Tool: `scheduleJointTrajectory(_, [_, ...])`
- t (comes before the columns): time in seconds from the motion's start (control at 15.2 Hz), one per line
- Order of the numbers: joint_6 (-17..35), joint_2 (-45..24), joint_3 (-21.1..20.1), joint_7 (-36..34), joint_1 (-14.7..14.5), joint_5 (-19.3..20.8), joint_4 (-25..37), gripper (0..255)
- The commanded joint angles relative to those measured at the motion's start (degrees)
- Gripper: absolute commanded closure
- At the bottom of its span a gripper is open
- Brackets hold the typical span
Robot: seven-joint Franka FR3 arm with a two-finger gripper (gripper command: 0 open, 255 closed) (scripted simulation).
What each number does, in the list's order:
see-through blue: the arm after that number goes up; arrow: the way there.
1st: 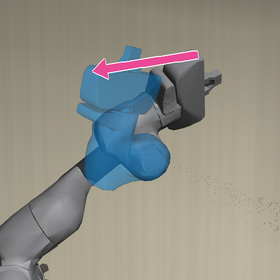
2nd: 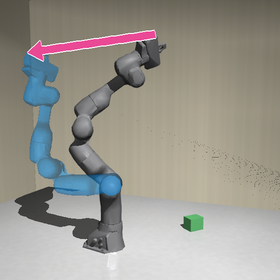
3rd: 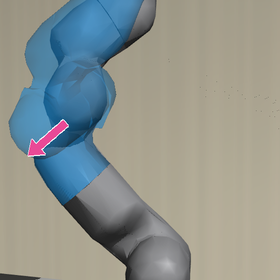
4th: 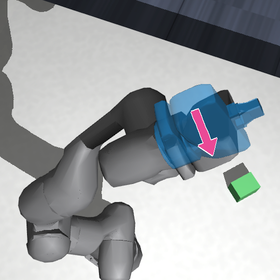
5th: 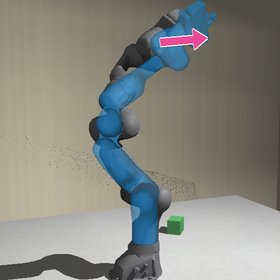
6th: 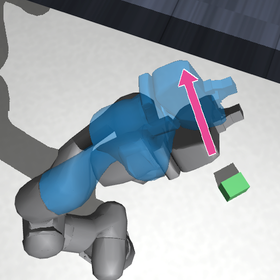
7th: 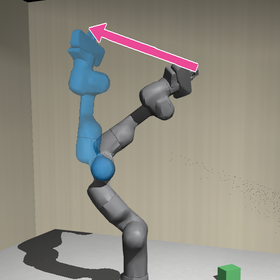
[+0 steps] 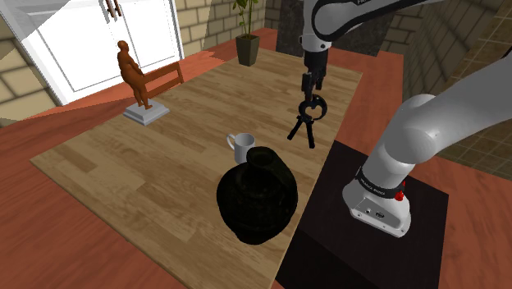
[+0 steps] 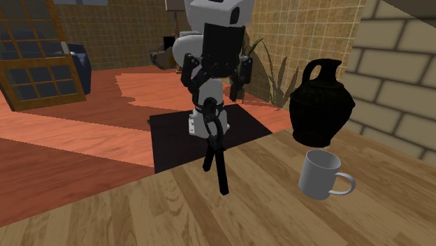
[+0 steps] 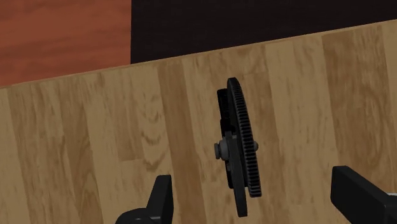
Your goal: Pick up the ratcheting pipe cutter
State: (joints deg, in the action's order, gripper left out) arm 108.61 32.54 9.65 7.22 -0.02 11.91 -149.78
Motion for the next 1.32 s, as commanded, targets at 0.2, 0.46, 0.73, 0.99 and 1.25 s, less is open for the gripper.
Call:
scheduleJointTrajectory(0.2, [4.0, -1.6, 0.5, -0.2, 0.2, 0.5, -2.4, 0])
scheduleJointTrajectory(0.46, [4.1, -2.0, 0.6, 0.0, 0.2, 0.5, -2.0, 255])
scheduleJointTrajectory(0.73, [4.1, -2.0, 0.6, -0.1, 0.2, 0.5, -2.0, 255])
scheduleJointTrajectory(0.99, [3.1, -1.2, 0.4, -0.1, 0.1, 0.4, -1.9, 255])
scheduleJointTrajectory(1.25, [-0.4, 0.1, 0.1, 0.3, 0.1, 0.0, 0.4, 255])
